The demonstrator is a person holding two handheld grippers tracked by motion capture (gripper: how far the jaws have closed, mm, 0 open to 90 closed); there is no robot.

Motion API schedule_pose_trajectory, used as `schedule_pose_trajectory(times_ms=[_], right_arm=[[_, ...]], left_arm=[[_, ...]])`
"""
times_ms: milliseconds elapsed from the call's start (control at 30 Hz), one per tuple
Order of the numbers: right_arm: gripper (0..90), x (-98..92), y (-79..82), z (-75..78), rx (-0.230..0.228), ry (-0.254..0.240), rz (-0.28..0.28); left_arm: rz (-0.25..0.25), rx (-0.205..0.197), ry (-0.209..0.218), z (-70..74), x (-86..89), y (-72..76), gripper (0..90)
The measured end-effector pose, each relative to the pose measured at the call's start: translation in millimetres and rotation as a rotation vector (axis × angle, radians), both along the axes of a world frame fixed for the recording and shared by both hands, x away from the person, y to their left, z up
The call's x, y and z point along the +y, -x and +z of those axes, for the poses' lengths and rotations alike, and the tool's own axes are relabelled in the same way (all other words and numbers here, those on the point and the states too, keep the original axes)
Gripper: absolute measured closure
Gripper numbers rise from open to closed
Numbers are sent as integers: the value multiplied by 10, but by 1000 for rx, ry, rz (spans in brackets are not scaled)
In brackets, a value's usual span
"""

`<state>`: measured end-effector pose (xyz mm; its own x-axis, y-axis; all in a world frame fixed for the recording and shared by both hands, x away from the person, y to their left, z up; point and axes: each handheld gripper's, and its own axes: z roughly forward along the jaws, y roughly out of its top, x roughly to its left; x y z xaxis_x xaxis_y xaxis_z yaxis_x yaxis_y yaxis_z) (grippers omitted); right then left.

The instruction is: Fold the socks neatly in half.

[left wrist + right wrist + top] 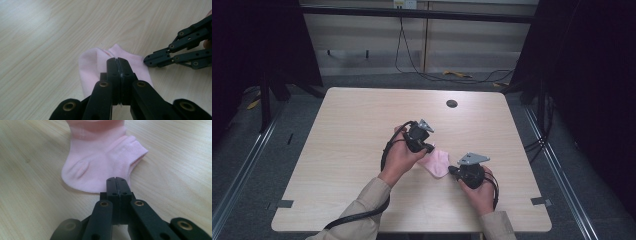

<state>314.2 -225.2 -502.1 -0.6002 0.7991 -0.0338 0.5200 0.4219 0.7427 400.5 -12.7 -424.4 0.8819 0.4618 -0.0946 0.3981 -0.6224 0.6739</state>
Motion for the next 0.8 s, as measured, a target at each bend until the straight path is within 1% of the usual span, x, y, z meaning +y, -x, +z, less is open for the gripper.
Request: schedule_pose_trajectory(times_ms=[100,167,267,300,433,500,567,600,633,767,800], right_arm=[[900,5,2,-2,1,-4,0],[900,9,3,-3,1,-6,-1],[900,17,5,-4,0,-6,5],[900,19,4,-4,0,-7,5],[900,20,5,-6,-1,-9,5],[900,18,4,-7,0,-11,6],[900,20,6,-7,-2,-9,6],[900,19,6,-7,-2,-8,8],[900,19,6,-7,-2,-8,8],[900,19,7,-7,-3,-8,8],[900,19,6,-7,-3,-9,8]], left_arm=[[-10,0,1,11,-27,12,895],[-7,8,12,13,-49,22,895],[-30,6,1,7,-90,29,896],[-27,7,2,-1,-107,38,895],[-40,16,-3,-66,-208,84,895],[-57,11,-20,-106,-250,96,895],[-58,19,-18,-152,-292,110,895],[-64,16,-25,-168,-304,108,895],[-67,24,-27,-185,-319,112,895],[-66,38,-31,-236,-363,124,895],[-74,34,-33,-244,-372,124,895]])
